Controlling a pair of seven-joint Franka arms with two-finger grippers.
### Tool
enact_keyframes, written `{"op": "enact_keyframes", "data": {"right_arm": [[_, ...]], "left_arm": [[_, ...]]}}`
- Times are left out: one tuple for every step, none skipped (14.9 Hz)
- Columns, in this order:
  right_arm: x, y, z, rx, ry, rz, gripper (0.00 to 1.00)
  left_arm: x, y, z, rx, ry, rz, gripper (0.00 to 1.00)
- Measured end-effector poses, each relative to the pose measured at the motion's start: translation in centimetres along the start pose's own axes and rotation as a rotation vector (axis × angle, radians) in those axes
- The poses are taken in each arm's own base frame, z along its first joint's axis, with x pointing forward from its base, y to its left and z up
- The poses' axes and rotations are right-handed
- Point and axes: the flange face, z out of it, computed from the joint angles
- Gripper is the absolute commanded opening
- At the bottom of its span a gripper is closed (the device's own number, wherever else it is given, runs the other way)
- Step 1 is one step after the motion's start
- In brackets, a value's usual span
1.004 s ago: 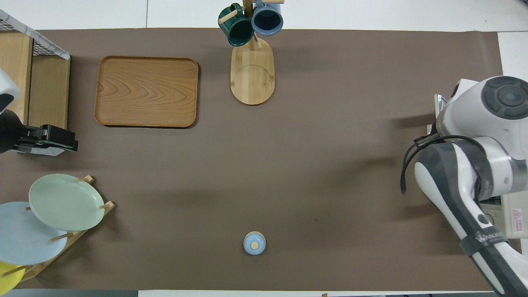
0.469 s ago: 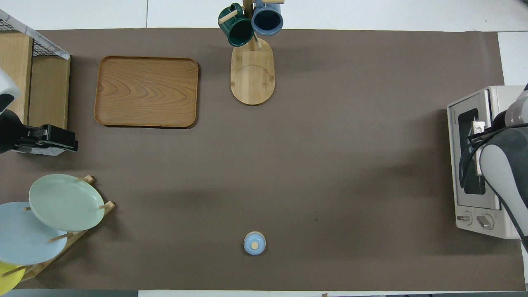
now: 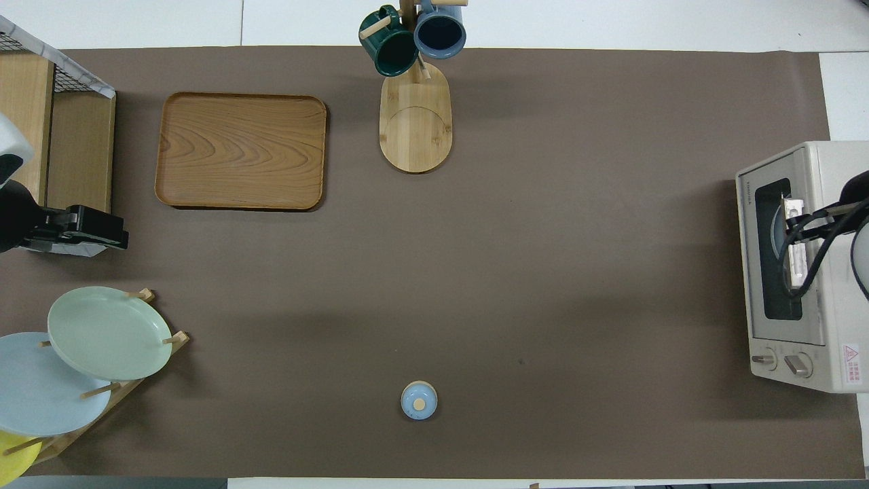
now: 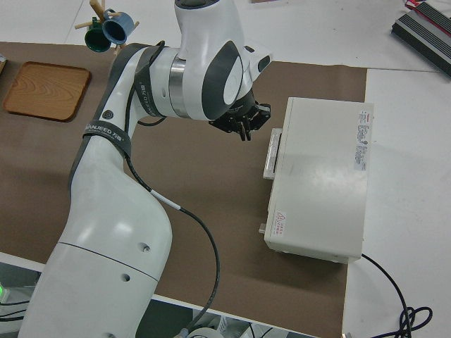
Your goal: Put eggplant into oven
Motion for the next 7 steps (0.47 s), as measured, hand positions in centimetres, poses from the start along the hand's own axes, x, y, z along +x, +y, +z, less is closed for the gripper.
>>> {"op": "enact_keyframes", "data": {"right_arm": [[0.2, -0.7, 0.1, 0.009, -0.001, 0.016, 1.00], [0.4, -1.1, 0.3, 0.016, -0.002, 0.026, 1.00], [0.4, -1.1, 0.3, 0.018, -0.003, 0.030, 1.00], [0.4, -1.1, 0.3, 0.019, -0.003, 0.035, 1.00], [0.4, -1.2, 0.1, 0.019, 0.001, 0.044, 1.00], [0.5, -1.6, -0.1, 0.017, 0.006, 0.054, 1.00], [0.5, -2.1, -0.4, 0.015, 0.011, 0.064, 1.00]], "left_arm": [[0.0, 0.0, 0.0, 0.000, 0.000, 0.000, 1.00], [0.0, 0.0, 0.0, 0.000, 0.000, 0.000, 1.00], [0.0, 0.0, 0.0, 0.000, 0.000, 0.000, 1.00], [0.0, 0.0, 0.0, 0.000, 0.000, 0.000, 1.00], [0.0, 0.0, 0.0, 0.000, 0.000, 0.000, 1.00], [0.0, 0.0, 0.0, 0.000, 0.000, 0.000, 1.00], [0.0, 0.0, 0.0, 0.000, 0.000, 0.000, 1.00]]}}
